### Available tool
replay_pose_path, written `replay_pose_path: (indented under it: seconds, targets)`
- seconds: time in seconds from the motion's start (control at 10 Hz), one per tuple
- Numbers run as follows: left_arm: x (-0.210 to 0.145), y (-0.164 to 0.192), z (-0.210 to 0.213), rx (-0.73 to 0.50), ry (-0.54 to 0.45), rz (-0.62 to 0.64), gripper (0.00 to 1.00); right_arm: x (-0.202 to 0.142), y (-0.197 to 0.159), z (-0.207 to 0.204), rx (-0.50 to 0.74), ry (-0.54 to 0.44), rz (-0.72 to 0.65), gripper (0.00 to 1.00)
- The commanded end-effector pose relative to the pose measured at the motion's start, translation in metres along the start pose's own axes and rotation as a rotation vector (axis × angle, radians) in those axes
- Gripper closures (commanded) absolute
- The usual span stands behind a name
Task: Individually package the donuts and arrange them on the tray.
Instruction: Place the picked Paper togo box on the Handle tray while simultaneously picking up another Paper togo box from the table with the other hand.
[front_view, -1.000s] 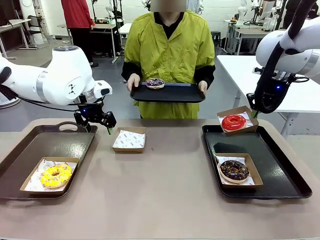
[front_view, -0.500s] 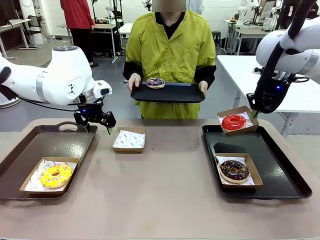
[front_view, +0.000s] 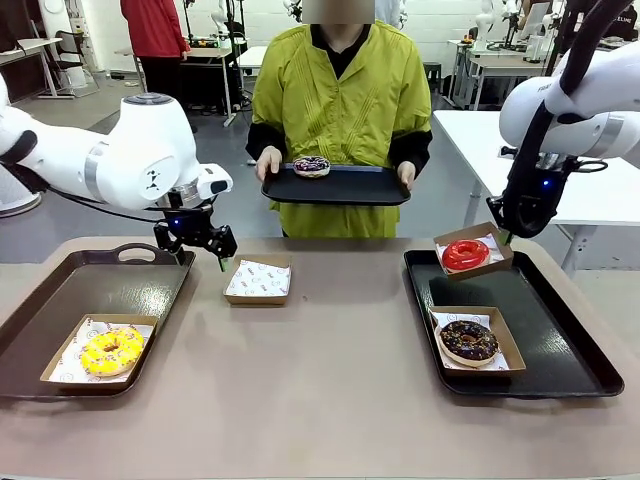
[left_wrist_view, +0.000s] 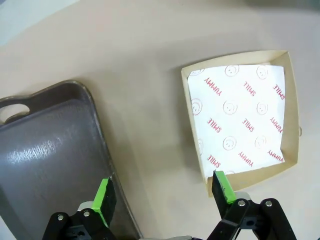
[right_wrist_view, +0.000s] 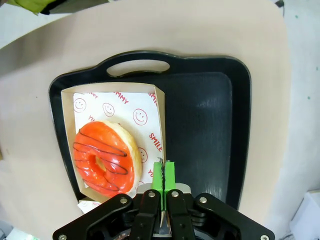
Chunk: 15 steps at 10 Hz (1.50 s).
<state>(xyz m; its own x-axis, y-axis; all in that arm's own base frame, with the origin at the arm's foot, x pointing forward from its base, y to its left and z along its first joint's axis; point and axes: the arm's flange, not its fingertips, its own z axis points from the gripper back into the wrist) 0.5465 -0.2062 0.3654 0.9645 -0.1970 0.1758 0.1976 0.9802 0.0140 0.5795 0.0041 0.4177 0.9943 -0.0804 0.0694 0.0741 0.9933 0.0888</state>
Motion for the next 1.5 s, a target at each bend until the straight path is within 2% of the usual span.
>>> replay_pose_path:
  seconds: [0.0,0.7,1.4]
  targets:
    - [0.019,-0.019,-0.006,0.041,0.021,0.039,0.00,0.004,0.000,-0.004,-0.026,0.031,-0.029,0.99]
    - [0.044,-0.039,-0.029,0.039,0.047,0.075,0.00,0.009,-0.019,-0.015,-0.038,0.064,-0.038,0.99]
    - [0.046,-0.035,-0.051,0.035,0.082,0.111,0.00,0.014,-0.023,-0.026,-0.039,0.074,-0.032,0.99]
